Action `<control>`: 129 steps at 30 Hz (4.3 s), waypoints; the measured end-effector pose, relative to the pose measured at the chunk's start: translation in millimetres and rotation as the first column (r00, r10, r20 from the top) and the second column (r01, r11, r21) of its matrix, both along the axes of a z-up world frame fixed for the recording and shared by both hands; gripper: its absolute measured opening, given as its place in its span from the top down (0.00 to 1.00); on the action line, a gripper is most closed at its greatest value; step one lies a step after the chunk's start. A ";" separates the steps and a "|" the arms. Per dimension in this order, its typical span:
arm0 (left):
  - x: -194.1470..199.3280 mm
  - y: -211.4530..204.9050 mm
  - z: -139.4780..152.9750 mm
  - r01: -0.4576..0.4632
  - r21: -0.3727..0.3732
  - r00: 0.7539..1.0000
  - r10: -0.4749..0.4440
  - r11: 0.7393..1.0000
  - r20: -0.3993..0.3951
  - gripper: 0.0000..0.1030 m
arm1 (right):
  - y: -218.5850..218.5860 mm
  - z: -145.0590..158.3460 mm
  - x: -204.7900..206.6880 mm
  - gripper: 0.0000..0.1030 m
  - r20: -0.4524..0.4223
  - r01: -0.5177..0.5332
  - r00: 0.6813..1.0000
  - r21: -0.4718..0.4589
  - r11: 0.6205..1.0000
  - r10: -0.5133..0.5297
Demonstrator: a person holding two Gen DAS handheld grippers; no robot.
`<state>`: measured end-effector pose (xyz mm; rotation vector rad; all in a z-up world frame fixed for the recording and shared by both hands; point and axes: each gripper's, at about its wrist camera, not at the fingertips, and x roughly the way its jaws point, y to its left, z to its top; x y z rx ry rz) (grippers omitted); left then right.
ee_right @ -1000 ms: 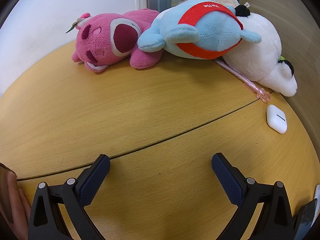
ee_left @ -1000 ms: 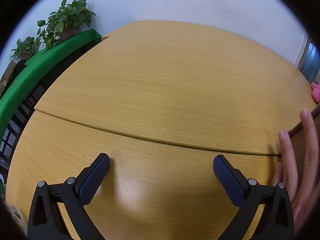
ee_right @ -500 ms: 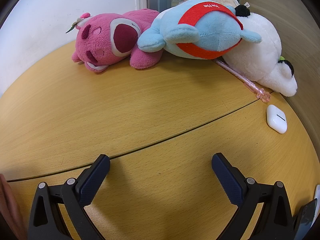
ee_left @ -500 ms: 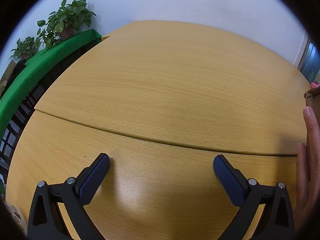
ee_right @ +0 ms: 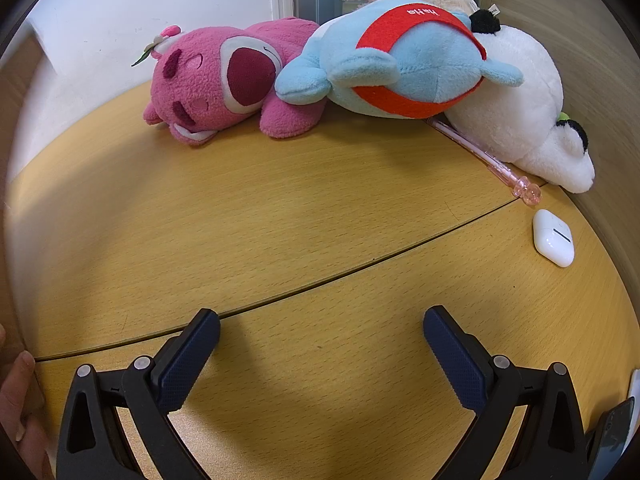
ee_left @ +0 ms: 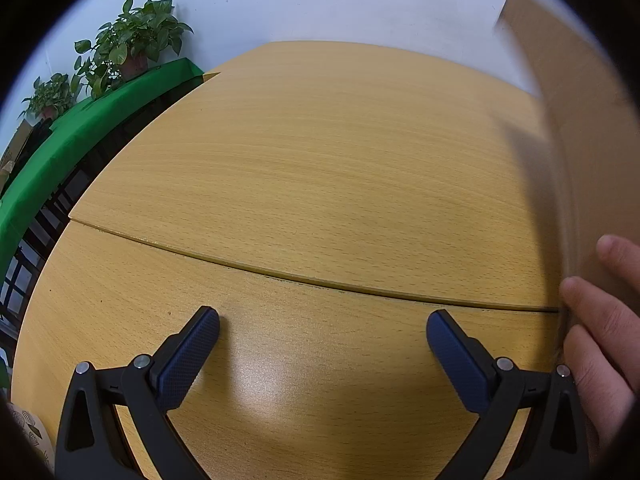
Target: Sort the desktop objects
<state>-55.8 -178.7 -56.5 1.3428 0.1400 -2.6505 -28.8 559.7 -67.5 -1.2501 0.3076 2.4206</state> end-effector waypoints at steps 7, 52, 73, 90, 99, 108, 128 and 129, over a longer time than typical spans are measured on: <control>-0.2 -0.7 -0.2 -0.004 0.000 1.000 0.004 1.000 0.000 0.00 | -0.5 0.3 -0.4 0.00 0.000 0.000 1.000 0.000 1.000 0.000; -0.1 -0.9 -1.8 -0.008 0.000 1.000 0.008 1.000 -0.001 0.00 | -1.3 -0.6 -0.7 0.00 -0.001 0.003 1.000 0.000 1.000 -0.003; 0.1 -1.1 -2.4 -0.009 -0.001 1.000 0.009 1.000 -0.001 0.00 | -49.7 16.3 22.9 0.00 0.077 -0.147 0.988 0.223 0.964 0.132; 0.1 -1.2 -2.8 -0.011 0.000 1.000 0.011 1.000 -0.001 0.00 | -297.3 100.3 176.1 0.00 -0.086 -0.823 0.532 0.184 0.538 0.843; 62.8 29.9 22.6 0.194 0.153 0.980 -0.197 0.969 0.003 0.05 | -371.1 72.8 190.5 0.00 -0.188 -0.918 0.397 -0.089 0.387 0.898; 187.1 121.8 85.8 0.572 0.395 0.816 -0.546 0.719 -0.189 0.04 | -393.1 77.3 211.1 0.00 -0.234 -0.954 0.271 -0.191 0.230 0.934; 206.7 174.5 54.5 0.613 0.570 0.739 -0.652 0.548 -0.168 0.08 | -406.9 54.2 207.2 0.14 -0.138 -0.909 0.411 -0.140 0.393 0.901; 206.5 176.5 58.2 0.618 0.562 0.739 -0.650 0.549 -0.177 0.08 | -404.1 61.3 207.4 0.14 -0.154 -0.905 0.422 -0.131 0.405 0.893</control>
